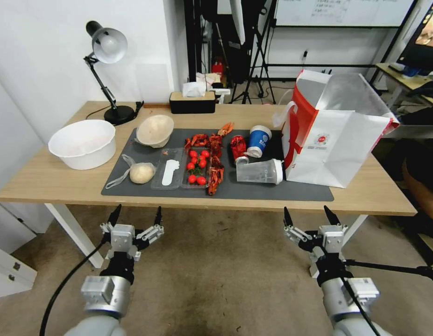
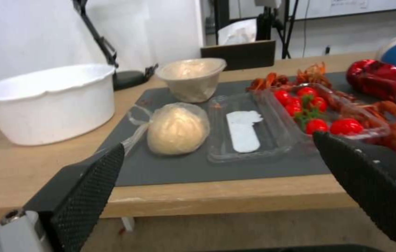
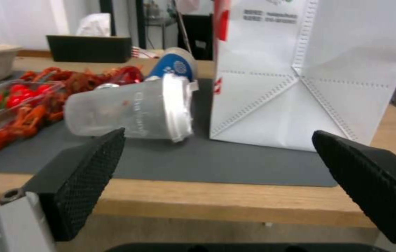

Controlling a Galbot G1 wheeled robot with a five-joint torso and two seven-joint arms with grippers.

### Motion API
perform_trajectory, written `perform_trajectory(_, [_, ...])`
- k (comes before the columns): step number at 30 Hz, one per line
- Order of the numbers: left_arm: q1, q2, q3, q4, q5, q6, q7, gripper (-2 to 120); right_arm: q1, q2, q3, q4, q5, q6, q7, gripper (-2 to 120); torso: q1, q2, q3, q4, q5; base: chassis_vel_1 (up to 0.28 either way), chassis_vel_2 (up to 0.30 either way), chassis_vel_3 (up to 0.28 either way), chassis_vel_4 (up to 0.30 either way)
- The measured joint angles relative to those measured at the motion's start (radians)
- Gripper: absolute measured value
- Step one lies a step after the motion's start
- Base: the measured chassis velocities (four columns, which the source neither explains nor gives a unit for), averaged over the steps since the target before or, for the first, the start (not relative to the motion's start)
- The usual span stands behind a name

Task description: Pick up the trash from the table and place it into the takeout bag.

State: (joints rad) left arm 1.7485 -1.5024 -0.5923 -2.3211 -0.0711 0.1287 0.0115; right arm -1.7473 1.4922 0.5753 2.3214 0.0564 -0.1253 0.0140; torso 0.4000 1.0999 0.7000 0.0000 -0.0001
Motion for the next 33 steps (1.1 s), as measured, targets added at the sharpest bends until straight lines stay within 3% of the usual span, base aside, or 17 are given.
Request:
perform_trajectory(5, [-0.067,-0.004,-0.056,-0.031,-0.094,0.172,0.016,100,0.071,-0.011,0.035,0.032,0.076,-0.167,0.02,100,0.0,0.0,0.0,0.0,0.0,0.0,0.0,0.0,0.0])
perform_trajectory(8, [-0.098,-0.002,-0.082,-0.038,-0.149,0.222,0.026,100,0.102,-0.016,0.049,0.046,0.11,-0.242,0.028,100,0.0,0.0,0.0,0.0,0.0,0.0,0.0,0.0,0.0])
perform_trajectory(12, [-0.11,0.001,-0.092,-0.034,-0.178,0.218,0.036,100,0.142,-0.022,0.07,0.065,0.153,-0.336,0.039,100,0.0,0.0,0.0,0.0001,0.0,0.0,0.0,0.0,0.0])
perform_trajectory(18, [-0.108,-0.001,-0.091,-0.019,-0.177,0.184,0.051,100,0.185,-0.082,0.006,0.026,0.27,-0.262,0.106,100,0.0,0.0,0.0,0.0,-0.0002,0.0,0.0,0.0,0.0])
perform_trajectory(33, [-0.108,-0.012,-0.088,0.009,-0.157,0.125,0.072,100,0.392,-0.253,-0.16,-0.092,0.471,-0.207,0.154,100,0.0,0.0,0.0,0.0,0.0002,0.0,0.0,0.0,0.0])
